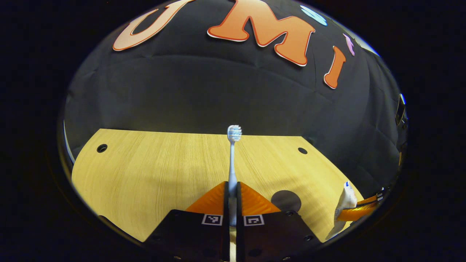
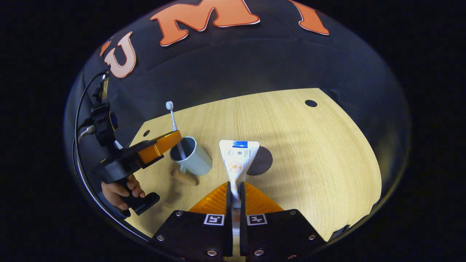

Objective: Put the toothbrush and toothpaste on the desktop into the cup, then pick up the cup and place it on the coaster on the desktop.

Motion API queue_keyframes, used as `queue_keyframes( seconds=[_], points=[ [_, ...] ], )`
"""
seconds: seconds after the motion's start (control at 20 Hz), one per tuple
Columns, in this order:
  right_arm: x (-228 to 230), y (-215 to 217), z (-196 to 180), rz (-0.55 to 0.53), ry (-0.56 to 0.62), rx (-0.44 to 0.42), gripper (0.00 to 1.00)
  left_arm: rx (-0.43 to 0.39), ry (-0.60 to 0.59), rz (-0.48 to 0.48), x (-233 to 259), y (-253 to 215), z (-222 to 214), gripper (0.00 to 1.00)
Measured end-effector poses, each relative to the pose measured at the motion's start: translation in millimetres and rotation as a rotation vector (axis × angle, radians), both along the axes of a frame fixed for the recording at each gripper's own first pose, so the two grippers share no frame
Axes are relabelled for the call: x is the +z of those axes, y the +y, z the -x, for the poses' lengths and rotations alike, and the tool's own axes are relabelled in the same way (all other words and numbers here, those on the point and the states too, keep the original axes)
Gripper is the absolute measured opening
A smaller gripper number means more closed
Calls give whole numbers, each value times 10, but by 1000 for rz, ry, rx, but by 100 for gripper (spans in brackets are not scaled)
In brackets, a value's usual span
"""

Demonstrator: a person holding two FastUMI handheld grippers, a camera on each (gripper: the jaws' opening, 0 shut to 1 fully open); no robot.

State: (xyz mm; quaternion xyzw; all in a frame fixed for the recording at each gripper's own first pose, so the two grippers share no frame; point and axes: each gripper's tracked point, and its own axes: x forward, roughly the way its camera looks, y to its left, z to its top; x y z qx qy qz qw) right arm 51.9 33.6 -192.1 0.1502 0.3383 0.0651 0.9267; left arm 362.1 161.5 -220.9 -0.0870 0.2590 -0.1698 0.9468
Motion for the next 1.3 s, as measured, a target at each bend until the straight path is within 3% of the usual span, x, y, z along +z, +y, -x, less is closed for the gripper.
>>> queue_keyframes(
  seconds=[0.35, 0.4, 0.55, 0.75, 0.85, 0.95, 1.05, 1.3],
  points=[
    [-76, 1, -40, 21, 17, 24, 8, 36, -4, -43, -22, 83, 92, 10],
    [-68, -3, -43, 19, 15, 23, 8, 38, 1, -53, -34, 95, 115, 17],
    [-84, -4, -55, 27, 13, 36, 8, 48, 12, -66, -41, 122, 169, 24],
    [-105, -15, -108, 34, 4, 49, 8, 73, 69, -83, -115, 303, 432, 85],
    [-78, 6, -174, 48, -28, 54, 8, 101, 77, -96, -121, 471, 584, 83],
    [-16, 33, -281, 82, -71, 69, 8, 119, 54, -104, -70, 596, 699, 99],
    [71, 149, -355, 63, -109, 88, 8, 141, 50, -136, -74, 724, 838, 99],
    [400, 434, -595, 30, -229, 127, 8, 175, 34, -97, 64, 855, 1117, 98]
  ],
)
